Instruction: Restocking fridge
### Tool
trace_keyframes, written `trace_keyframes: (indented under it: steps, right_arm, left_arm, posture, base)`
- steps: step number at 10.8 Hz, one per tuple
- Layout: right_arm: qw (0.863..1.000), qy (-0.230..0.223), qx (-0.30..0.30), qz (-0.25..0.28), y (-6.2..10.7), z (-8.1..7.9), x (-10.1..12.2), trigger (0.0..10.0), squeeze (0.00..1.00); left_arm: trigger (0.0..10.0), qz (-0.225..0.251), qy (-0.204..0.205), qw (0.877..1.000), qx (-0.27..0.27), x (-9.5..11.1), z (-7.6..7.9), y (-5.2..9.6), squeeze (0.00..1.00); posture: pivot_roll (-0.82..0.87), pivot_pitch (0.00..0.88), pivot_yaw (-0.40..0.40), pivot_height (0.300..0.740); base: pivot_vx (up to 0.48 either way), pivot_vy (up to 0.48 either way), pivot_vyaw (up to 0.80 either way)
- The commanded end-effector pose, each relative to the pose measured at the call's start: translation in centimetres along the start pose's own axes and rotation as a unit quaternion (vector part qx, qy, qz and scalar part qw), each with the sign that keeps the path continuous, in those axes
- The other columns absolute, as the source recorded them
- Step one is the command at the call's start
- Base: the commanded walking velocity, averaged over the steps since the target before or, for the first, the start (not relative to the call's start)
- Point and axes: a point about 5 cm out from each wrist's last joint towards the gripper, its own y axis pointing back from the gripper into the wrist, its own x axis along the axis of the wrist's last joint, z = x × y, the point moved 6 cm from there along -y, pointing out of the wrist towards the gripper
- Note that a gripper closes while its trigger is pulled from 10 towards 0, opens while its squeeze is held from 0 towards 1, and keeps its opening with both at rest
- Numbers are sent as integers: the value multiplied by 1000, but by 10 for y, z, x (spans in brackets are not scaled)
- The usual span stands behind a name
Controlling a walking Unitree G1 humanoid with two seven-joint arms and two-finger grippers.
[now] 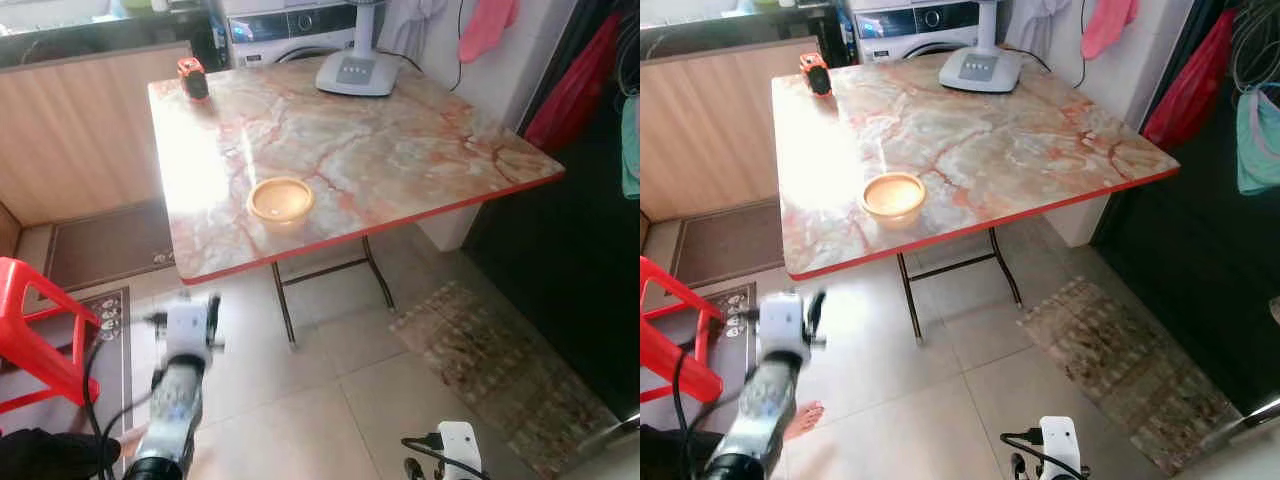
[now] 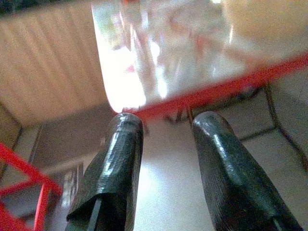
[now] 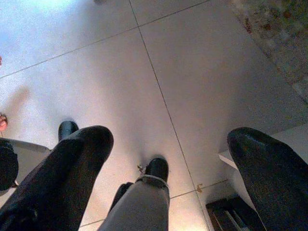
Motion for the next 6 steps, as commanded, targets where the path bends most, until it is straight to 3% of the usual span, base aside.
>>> trace_keyframes:
  steps: [1,3,5,6]
  right_arm:
    - [1000,4,0,-6,0,1,-3,10000,0]
    - [1000,6,1,-7,0,1,-3,10000,0]
    - [1000,6,3,-7,0,0,-3,10000,0]
    - [1000,4,3,-6,0,-1,-3,10000,0]
  left_arm:
    - [10000,47,-9,999,-3,26,1,-6,0]
    - [10000,94,-12,995,-13,57,6,-14,0]
    - [10000,81,61,994,-43,72,26,-26,0]
    - [10000,81,85,992,-44,76,30,-28,1000]
  posture:
    - [-23,41,-3,740]
    - [-21,40,-5,740]
    - [-20,40,1,740]
    - [-20,38,1,740]
  base:
    - [0,0,0]
    - [0,0,0]
    - [0,0,0]
    - [0,0,0]
